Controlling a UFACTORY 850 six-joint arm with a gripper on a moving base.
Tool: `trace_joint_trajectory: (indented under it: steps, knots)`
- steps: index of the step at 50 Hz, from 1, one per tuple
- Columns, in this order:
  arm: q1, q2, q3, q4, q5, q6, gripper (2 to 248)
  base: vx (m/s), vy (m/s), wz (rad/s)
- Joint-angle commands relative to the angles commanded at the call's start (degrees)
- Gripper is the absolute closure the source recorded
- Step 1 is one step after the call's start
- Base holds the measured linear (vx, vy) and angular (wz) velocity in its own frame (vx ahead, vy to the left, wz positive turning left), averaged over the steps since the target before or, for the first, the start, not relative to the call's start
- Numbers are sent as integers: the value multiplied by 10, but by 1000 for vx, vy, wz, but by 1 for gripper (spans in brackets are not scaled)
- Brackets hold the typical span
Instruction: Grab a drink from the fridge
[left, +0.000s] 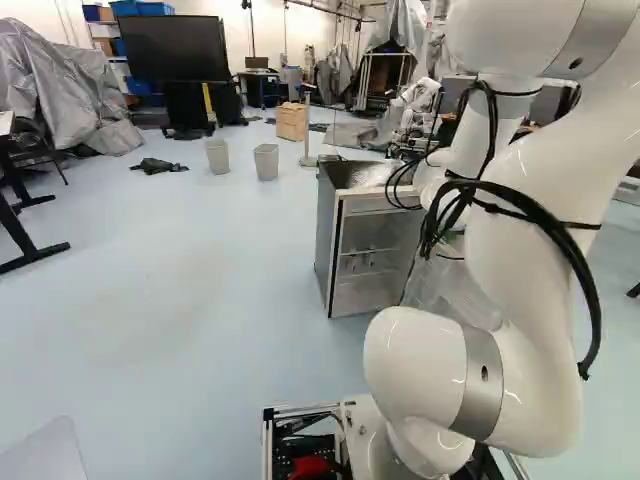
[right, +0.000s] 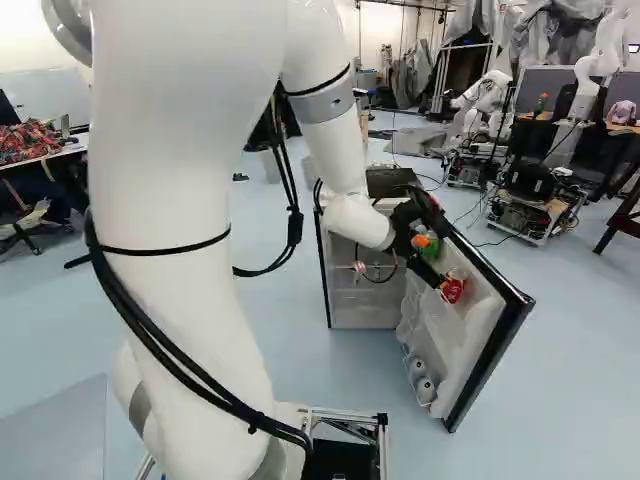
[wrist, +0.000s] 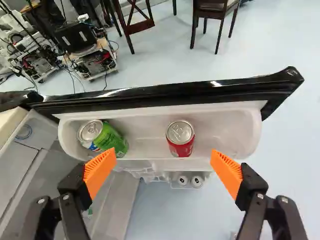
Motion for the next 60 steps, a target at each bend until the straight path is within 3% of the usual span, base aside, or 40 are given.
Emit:
trace_joint_trajectory:
  steps: [16, 60]
  knots:
    - [-20, -14, -17, 0, 0, 0, 3, 0, 0, 0]
    - [-36, 8, 10, -15, 3, 0, 3, 0, 0, 0]
